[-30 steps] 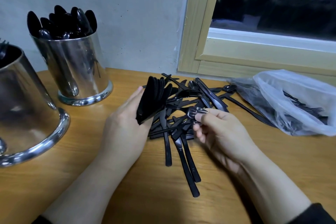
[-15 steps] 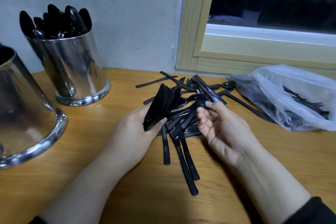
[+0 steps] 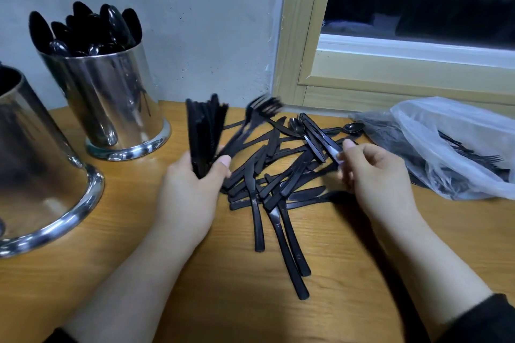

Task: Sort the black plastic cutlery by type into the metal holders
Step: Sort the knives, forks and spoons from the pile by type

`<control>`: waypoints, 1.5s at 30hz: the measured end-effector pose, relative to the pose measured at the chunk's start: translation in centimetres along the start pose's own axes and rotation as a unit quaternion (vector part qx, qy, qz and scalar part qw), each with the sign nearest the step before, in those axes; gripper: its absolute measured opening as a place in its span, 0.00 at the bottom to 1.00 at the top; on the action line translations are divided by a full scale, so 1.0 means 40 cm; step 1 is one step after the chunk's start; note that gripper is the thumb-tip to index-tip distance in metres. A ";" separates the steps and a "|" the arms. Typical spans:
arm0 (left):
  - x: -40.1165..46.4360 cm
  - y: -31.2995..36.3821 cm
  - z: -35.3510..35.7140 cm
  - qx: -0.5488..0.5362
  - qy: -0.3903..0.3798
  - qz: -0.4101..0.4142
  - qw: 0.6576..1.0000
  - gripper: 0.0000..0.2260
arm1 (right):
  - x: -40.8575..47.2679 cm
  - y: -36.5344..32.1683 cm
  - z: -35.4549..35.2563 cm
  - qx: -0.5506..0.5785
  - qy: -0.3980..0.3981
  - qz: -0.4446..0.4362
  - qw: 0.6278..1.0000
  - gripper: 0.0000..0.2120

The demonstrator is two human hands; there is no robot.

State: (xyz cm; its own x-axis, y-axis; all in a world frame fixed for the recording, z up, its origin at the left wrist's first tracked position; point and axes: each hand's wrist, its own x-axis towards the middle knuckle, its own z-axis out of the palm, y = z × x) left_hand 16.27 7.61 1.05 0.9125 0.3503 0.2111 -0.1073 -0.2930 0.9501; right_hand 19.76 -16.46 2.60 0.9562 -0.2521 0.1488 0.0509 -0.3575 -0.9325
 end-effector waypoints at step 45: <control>0.024 -0.008 0.037 -0.012 -0.010 -0.003 1.000 0.12 | 0.215 0.034 0.073 -0.397 -0.086 -0.118 0.906 0.08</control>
State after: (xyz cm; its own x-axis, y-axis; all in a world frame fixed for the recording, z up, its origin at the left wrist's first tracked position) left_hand 17.77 6.72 0.61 0.9206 0.3347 0.2014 -0.1110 -0.2701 0.9564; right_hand 28.90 -16.50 1.64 0.9799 0.0347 0.1964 0.1014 -0.9347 -0.3407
